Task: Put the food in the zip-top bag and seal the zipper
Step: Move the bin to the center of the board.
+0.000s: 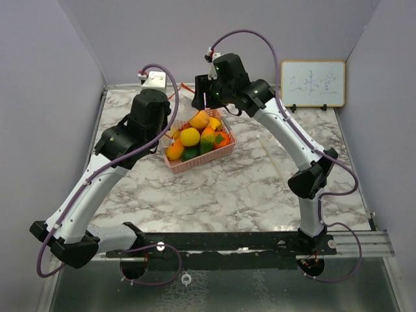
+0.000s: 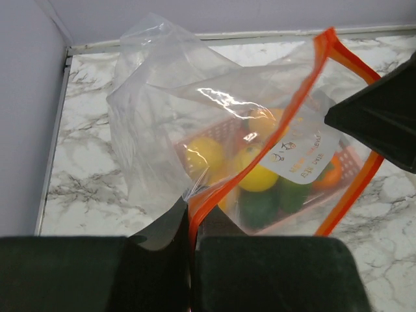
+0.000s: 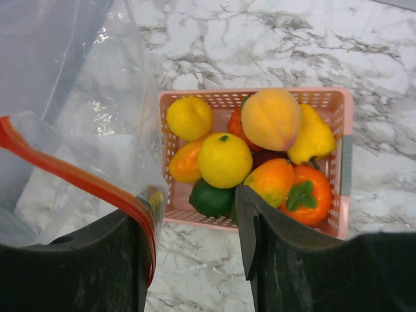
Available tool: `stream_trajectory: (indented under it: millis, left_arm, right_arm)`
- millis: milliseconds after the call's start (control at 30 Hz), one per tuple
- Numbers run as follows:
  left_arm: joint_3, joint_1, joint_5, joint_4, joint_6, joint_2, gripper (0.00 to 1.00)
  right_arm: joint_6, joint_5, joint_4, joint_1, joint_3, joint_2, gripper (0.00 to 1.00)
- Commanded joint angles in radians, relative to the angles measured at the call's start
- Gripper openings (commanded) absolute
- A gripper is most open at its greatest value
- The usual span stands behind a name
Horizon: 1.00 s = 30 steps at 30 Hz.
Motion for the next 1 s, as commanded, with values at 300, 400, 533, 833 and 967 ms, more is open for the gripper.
stream_trajectory:
  millis: [300,400,533,833,967]
  left_arm:
    - [-0.194,0.090,-0.154,0.076,-0.030,0.049,0.00]
    - [-0.147,0.114,-0.182,0.052,-0.043,0.096,0.00]
    - [-0.086,0.132,-0.226,0.011,-0.059,0.140,0.00]
    - [-0.030,0.136,-0.284,-0.030,-0.044,0.127,0.00]
    - [-0.010,0.138,-0.277,-0.043,-0.040,0.115,0.00]
  right_arm:
    - [-0.099,-0.161,0.230,-0.072,-0.134,-0.153,1.00]
    - [-0.003,-0.229,0.249,-0.218,-0.235,-0.169,0.98]
    - [-0.047,-0.188,0.228,-0.324,-0.294,-0.106,0.93]
    - [-0.199,-0.182,0.208,-0.324,-0.332,0.062,0.81]
    - [-0.203,-0.216,0.206,-0.323,-0.360,0.106,0.75]
